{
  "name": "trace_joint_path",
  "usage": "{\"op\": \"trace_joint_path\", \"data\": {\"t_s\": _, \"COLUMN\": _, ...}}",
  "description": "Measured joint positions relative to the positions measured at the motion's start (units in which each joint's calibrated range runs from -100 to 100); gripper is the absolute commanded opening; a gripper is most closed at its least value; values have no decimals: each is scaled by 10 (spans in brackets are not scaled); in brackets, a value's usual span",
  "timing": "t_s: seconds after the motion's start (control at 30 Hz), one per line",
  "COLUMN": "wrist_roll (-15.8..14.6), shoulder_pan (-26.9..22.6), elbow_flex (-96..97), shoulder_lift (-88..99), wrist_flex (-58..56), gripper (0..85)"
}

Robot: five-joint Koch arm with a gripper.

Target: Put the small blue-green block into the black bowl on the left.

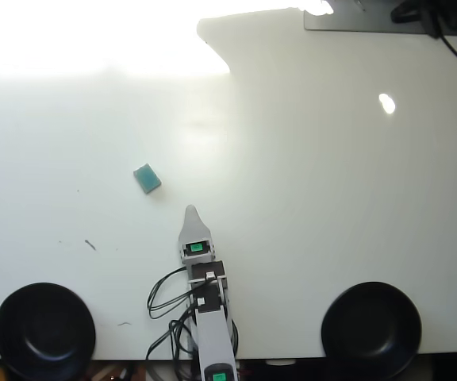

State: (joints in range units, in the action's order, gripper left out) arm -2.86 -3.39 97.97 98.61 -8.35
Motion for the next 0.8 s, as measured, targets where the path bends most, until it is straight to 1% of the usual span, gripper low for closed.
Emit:
{"op": "trace_joint_path", "data": {"t_s": 0.1, "wrist_roll": 8, "shoulder_pan": 1, "elbow_flex": 0, "shoulder_lift": 0, "wrist_flex": 0, "gripper": 478}}
{"op": "trace_joint_path", "data": {"t_s": 0.2, "wrist_roll": 27, "shoulder_pan": 7, "elbow_flex": 0, "shoulder_lift": 0, "wrist_flex": 0, "gripper": 465}}
{"op": "trace_joint_path", "data": {"t_s": 0.27, "wrist_roll": 50, "shoulder_pan": 14, "elbow_flex": -2, "shoulder_lift": 0, "wrist_flex": 1, "gripper": 465}}
{"op": "trace_joint_path", "data": {"t_s": 0.37, "wrist_roll": 101, "shoulder_pan": 18, "elbow_flex": -6, "shoulder_lift": 0, "wrist_flex": 11, "gripper": 464}}
{"op": "trace_joint_path", "data": {"t_s": 0.43, "wrist_roll": 123, "shoulder_pan": 13, "elbow_flex": -9, "shoulder_lift": 0, "wrist_flex": 12, "gripper": 464}}
{"op": "trace_joint_path", "data": {"t_s": 0.53, "wrist_roll": 147, "shoulder_pan": 5, "elbow_flex": -21, "shoulder_lift": 0, "wrist_flex": 14, "gripper": 464}}
{"op": "trace_joint_path", "data": {"t_s": 0.67, "wrist_roll": 167, "shoulder_pan": -5, "elbow_flex": -79, "shoulder_lift": 0, "wrist_flex": 13, "gripper": 467}}
{"op": "trace_joint_path", "data": {"t_s": 0.8, "wrist_roll": 207, "shoulder_pan": -23, "elbow_flex": -163, "shoulder_lift": 0, "wrist_flex": -15, "gripper": 468}}
